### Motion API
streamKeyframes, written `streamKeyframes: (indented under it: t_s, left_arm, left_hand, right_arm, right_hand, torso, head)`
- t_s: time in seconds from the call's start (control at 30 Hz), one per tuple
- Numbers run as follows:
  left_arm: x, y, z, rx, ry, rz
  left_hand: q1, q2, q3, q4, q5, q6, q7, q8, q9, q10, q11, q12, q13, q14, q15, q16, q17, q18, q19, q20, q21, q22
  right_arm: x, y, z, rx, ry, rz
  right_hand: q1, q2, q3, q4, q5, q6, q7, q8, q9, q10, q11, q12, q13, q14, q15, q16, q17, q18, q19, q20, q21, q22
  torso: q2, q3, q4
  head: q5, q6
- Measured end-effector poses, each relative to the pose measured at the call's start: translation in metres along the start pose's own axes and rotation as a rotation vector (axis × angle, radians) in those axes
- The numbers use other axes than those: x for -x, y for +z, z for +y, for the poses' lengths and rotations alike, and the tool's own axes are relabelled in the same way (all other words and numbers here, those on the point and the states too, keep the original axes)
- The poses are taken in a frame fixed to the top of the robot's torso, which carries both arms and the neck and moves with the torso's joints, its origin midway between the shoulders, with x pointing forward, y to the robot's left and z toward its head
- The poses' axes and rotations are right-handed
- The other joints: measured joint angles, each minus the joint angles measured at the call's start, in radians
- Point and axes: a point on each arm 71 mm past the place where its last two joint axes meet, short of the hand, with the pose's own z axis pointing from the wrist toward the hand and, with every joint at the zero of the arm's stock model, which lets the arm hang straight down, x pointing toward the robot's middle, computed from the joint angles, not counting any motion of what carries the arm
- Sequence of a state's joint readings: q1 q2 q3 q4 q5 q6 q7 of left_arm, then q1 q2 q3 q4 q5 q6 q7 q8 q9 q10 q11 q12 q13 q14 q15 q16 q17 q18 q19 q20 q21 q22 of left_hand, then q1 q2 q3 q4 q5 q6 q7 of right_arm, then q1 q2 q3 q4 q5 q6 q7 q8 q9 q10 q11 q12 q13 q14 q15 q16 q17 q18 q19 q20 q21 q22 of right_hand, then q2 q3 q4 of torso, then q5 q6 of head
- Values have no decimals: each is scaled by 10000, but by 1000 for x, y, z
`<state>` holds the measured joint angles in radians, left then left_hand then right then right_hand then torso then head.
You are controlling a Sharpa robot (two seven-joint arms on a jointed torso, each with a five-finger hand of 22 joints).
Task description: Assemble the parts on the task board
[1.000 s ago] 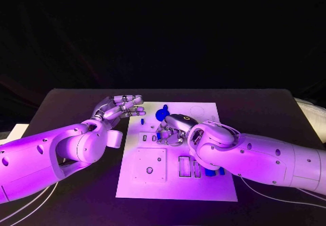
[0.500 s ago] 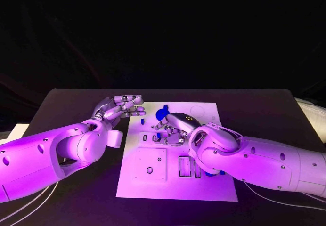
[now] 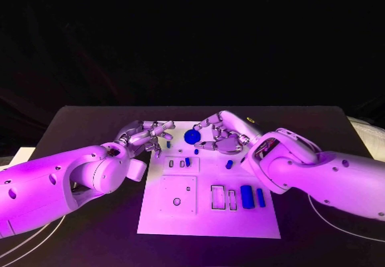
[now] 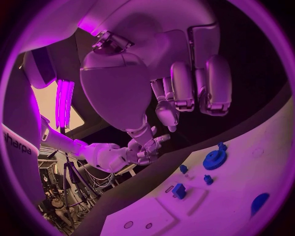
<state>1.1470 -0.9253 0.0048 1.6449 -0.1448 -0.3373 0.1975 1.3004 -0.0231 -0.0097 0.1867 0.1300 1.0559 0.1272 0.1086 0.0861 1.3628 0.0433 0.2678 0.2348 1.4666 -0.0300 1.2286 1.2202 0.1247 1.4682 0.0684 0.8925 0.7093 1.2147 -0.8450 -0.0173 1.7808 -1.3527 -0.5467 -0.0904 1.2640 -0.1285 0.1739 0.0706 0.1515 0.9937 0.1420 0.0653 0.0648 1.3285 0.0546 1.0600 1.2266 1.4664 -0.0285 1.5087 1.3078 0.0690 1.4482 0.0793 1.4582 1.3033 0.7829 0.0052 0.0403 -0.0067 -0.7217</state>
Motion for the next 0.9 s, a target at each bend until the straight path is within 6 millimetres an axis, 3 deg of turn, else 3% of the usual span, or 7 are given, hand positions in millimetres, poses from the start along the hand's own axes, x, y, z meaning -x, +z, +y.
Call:
streamKeyframes:
  t_s: [0.03,0.07,0.17,0.3,0.4,0.53,0.9]
  left_arm:
    - [-1,0,2,301,295,154]
    - [-2,0,3,592,608,319]
    - [-8,1,5,1551,1896,951]
    - [-17,5,2,2749,3925,1714]
    - [-18,8,0,3560,5375,1939]
    - [-17,13,0,4486,6797,1853]
    - [-26,25,-5,5500,8400,1549]
  left_hand:
    - [-114,5,-100,100,0,33,-34,104,41,22,-23,415,359,-2,-38,543,396,-4,-17,-26,451,479]
    - [-287,115,-299,299,-36,47,-50,345,141,-228,-32,1400,1294,-25,-105,1347,712,-193,-143,-78,1266,1351]
    - [-432,260,-732,672,-59,31,-207,923,401,-935,-112,3656,3381,-9,-147,2638,871,-238,-337,-164,2774,3054]
    - [-595,423,-1319,947,-431,-23,-304,1789,912,-1016,-269,6688,6306,-9,-147,3371,879,-289,-370,-133,4004,4568]
    - [-761,589,-1606,1018,-697,83,-407,2366,1312,-680,-390,7787,7405,-8,-220,3392,879,-396,-255,-171,4418,5126]
    - [-908,653,-1879,1017,-755,-90,-597,3047,1890,-527,-473,8391,8010,-9,-327,3392,879,-549,-64,-253,4972,5902]
    - [-1120,784,-2392,1026,-766,-832,-770,4751,3531,-462,-615,8901,8518,-28,-451,3391,877,-702,-16,-348,5406,5988]
  right_arm:
    - [6,-2,-2,-14,123,-32]
    - [13,-4,-4,-51,247,-73]
    - [36,-8,-15,-340,663,-304]
    - [57,-12,-31,-857,1177,-596]
    - [65,-14,-40,-1179,1490,-703]
    - [70,-15,-49,-1477,1745,-756]
    - [73,-15,-60,-1837,1981,-694]
  right_hand:
    - [57,23,0,0,39,0,0,0,0,-6,6,0,-3,0,0,0,0,1,0,0,-22,-5]
    - [107,74,0,0,96,0,0,0,2,-20,20,0,-3,0,0,0,0,1,0,0,-24,-6]
    - [200,167,0,0,256,0,0,0,12,-20,20,0,-3,0,0,0,-1,0,0,0,-25,-5]
    - [208,175,0,0,287,0,0,0,11,-20,20,0,-3,0,0,0,-1,1,0,0,-25,-5]
    - [208,175,0,0,287,0,0,0,11,-20,20,0,-3,0,0,-30,-1,0,0,0,-25,-5]
    - [208,175,0,0,327,0,0,0,10,-20,19,0,-14,0,0,-39,-2,0,0,0,-25,-6]
    - [208,176,-27,-28,326,1,0,0,9,-19,19,0,-14,0,0,-39,-3,1,0,-1,-25,-17]
  torso:
    - [-12,2,-12]
    - [-25,6,-21]
    - [-74,12,-61]
    - [-147,26,-105]
    - [-195,44,-133]
    - [-234,70,-174]
    - [-255,94,-222]
  head:
    - [11,-11]
    - [20,-29]
    - [64,-70]
    - [114,-116]
    - [157,-135]
    - [211,-168]
    - [255,-206]
